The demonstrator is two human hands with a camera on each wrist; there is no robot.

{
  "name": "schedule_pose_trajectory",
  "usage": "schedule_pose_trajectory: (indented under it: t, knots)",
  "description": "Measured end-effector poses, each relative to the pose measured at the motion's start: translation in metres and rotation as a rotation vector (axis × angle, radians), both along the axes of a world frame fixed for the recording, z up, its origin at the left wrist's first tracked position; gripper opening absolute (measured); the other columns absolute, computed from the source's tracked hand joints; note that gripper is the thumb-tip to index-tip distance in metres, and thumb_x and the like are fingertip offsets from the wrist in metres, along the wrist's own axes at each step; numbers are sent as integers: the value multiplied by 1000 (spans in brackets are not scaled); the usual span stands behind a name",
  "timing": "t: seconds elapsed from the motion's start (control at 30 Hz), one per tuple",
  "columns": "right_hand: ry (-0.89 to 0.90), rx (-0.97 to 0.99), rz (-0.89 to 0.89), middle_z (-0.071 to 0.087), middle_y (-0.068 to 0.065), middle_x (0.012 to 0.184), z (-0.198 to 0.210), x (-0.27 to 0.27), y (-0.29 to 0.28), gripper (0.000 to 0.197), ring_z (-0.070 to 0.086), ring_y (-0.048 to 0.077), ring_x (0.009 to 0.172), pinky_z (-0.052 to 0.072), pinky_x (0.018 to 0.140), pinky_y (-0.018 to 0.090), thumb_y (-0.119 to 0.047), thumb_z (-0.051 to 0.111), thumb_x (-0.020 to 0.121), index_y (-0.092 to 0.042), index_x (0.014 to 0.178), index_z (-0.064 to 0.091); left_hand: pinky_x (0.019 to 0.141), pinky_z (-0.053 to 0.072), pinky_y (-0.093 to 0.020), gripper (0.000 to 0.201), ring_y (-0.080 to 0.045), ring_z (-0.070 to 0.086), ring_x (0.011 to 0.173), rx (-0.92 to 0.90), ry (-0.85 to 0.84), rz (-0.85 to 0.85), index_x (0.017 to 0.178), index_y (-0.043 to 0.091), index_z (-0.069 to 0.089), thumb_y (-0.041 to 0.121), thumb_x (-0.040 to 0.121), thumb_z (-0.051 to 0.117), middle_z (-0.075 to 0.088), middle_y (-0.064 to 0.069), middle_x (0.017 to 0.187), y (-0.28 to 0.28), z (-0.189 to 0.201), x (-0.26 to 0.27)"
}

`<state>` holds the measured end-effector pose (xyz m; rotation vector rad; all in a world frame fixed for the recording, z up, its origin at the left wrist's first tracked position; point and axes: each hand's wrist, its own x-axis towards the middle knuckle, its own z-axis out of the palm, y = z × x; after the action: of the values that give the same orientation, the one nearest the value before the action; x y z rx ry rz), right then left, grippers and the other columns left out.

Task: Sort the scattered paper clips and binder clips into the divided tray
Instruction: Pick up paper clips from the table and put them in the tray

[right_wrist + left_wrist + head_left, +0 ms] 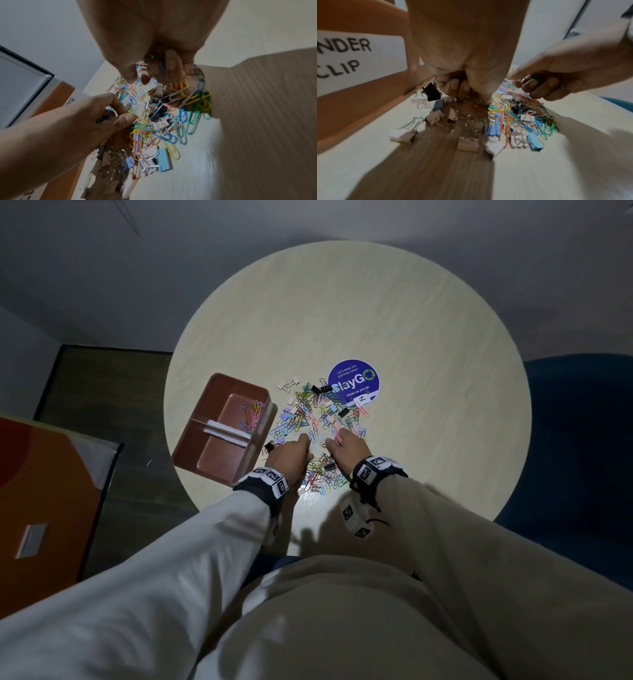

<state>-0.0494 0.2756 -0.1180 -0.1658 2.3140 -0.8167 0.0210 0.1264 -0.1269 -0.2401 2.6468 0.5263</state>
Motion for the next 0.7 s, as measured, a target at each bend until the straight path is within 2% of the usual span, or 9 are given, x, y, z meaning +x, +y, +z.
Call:
schedule_pose_trajectory:
  t: [0.1, 0.23, 0.33, 0.4, 0.47, 0.53, 0.57, 0.63, 0.7]
  knots:
    - [11, 13, 50, 52, 12, 85, 3, 0, -2, 26, 47, 30, 78, 32, 66, 32, -34, 45, 99, -10, 88, 41, 62, 48, -43, 22, -36, 60, 73, 16, -6, -19, 110, 9, 42, 30, 105, 40, 66, -17, 86, 0, 0, 2]
    - [47, 7, 118, 60, 19, 97, 6, -2, -4, 28, 52, 31, 84, 35, 70, 34, -36, 38, 103, -10, 94, 45, 63, 48, -43, 19, -34, 59, 71, 90, 66, 17, 107, 12, 42, 29, 106, 33, 64, -15, 83, -3, 12, 6]
    - [63, 11, 187, 54, 16, 89, 11, -4, -12, 29, 51, 29, 81, 39, 72, 35, -37, 34, 104, -11, 94, 45, 61, 45, -40, 14, -30, 58, 68, 121, 186, 97, 99, 16, 39, 25, 106, 33, 60, -11, 79, -10, 28, 1]
    - [60, -15, 195, 50, 11, 87, 16, -5, -19, 36, 58, 34, 85, 48, 75, 42, -39, 33, 104, -7, 102, 50, 61, 44, -40, 18, -31, 57, 67, 126, 293, 165, 97, 13, 41, 25, 106, 32, 59, -11, 76, -17, 40, -6]
    - [91, -28, 240, 51, 10, 86, 21, -5, -26, 40, 57, 33, 84, 45, 73, 40, -37, 32, 105, -2, 104, 51, 59, 43, -41, 24, -31, 56, 66, 130, 413, 268, 95, 10, 43, 27, 107, 31, 57, -11, 75, -28, 54, -13]
    - [127, -42, 291, 52, 10, 83, 24, -4, -34, 39, 51, 28, 78, 38, 68, 35, -37, 30, 106, -5, 97, 49, 56, 35, -37, 26, -29, 54, 66, 116, 483, 394, 96, 6, 46, 27, 107, 34, 59, -10, 77, -43, 69, -17]
    - [136, -51, 305, 51, 9, 82, 26, -4, -38, 37, 49, 26, 75, 37, 67, 34, -38, 30, 106, -8, 93, 46, 58, 32, -36, 25, -28, 52, 69, 88, 489, 457, 100, 3, 49, 24, 106, 38, 59, -11, 81, -52, 76, -19]
    - [148, -76, 320, 51, 8, 80, 30, -3, -47, 35, 49, 24, 74, 36, 66, 32, -39, 29, 106, -11, 93, 45, 64, 37, -37, 26, -33, 57, 81, 24, 436, 566, 106, -2, 53, 21, 104, 43, 62, -17, 93, -71, 81, -24]
    - [150, -100, 335, 56, 11, 85, 33, -1, -55, 39, 53, 27, 78, 41, 69, 34, -39, 30, 106, -6, 102, 50, 71, 41, -40, 28, -41, 62, 98, -39, 273, 610, 110, -4, 56, 20, 104, 43, 65, -24, 107, -90, 76, -29]
